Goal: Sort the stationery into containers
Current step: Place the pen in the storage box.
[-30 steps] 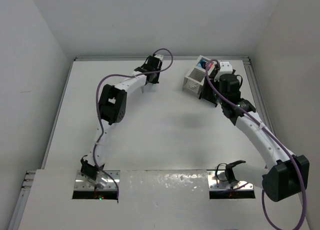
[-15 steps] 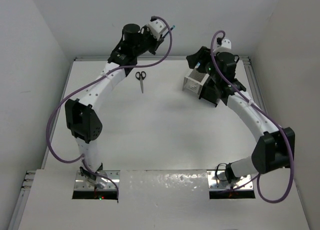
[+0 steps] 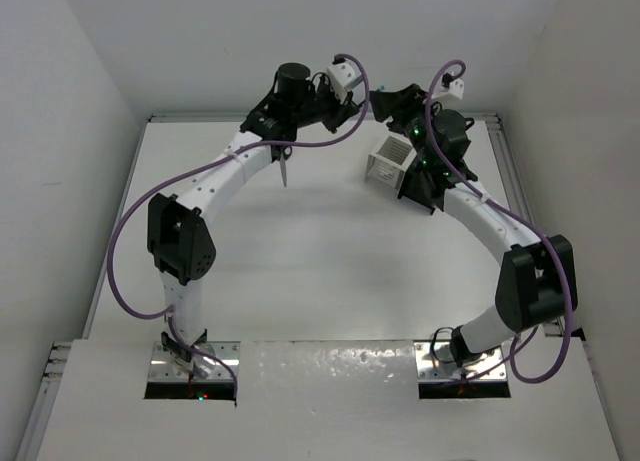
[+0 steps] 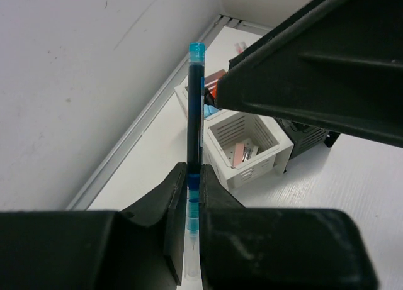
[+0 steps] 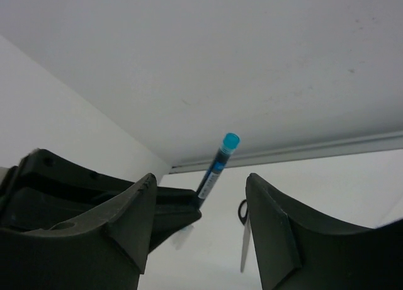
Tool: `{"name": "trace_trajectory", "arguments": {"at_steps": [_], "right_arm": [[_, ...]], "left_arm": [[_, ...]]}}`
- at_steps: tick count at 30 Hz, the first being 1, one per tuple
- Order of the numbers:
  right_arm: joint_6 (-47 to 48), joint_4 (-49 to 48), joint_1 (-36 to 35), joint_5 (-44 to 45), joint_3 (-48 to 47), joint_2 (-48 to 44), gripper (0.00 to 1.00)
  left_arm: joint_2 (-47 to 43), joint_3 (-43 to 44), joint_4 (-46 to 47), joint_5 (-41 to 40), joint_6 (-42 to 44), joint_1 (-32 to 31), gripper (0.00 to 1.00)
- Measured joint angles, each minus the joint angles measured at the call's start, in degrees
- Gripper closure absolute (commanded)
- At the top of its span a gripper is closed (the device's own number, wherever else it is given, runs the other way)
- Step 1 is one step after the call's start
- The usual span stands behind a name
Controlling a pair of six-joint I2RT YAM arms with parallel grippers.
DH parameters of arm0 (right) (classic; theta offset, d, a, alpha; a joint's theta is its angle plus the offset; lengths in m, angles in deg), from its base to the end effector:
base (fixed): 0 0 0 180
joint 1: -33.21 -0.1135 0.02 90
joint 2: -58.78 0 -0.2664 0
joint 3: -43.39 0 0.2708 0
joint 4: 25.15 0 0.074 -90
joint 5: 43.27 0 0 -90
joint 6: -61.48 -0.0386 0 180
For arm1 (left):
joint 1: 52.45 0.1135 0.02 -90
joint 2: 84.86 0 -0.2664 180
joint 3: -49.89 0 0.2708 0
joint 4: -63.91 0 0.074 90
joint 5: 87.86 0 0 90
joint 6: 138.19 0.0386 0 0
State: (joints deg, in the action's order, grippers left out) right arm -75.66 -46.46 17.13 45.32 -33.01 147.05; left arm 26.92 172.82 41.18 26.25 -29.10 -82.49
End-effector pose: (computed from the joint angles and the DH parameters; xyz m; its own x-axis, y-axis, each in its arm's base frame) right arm 0.3726 0.1084 0.3425 -0.1129 0.7301 -0.6740 -0.3197 0.6155 0.7203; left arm 0.4176 -0.2597 0.3913 0.0985 0.2879 -0.9526 0.8160 0.5245 0.2429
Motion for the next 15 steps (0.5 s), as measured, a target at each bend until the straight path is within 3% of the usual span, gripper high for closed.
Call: {"name": "trace_trajectory", "arguments": {"at_steps": [11,12,14,15], "right_arm": [[-4.39,-1.18,-0.24,0.44,-0.42,4.13,0.48],[-4.63,-0.85,-0.26,0.50,-0.72,4.61,0.64],[-5.20,-0.76,-0.26,0.13,-1.16,5.33,0.84],[-5.75,-1.05,-0.33,-0.20,-1.38,5.44,1.00]], "left_arm": [[0.02,0.00,-0.20,0.81,-0.44,-1.01,1.00],[0.02,0.00,-0.20,0.92,-0.50,-1.16,1.00],[0.02,0.00,-0.37,0.74,-0.55,-1.51,1.00],[0.17,-0.02,-0.59,0.63,-0.57,-1.55,1.00]]}}
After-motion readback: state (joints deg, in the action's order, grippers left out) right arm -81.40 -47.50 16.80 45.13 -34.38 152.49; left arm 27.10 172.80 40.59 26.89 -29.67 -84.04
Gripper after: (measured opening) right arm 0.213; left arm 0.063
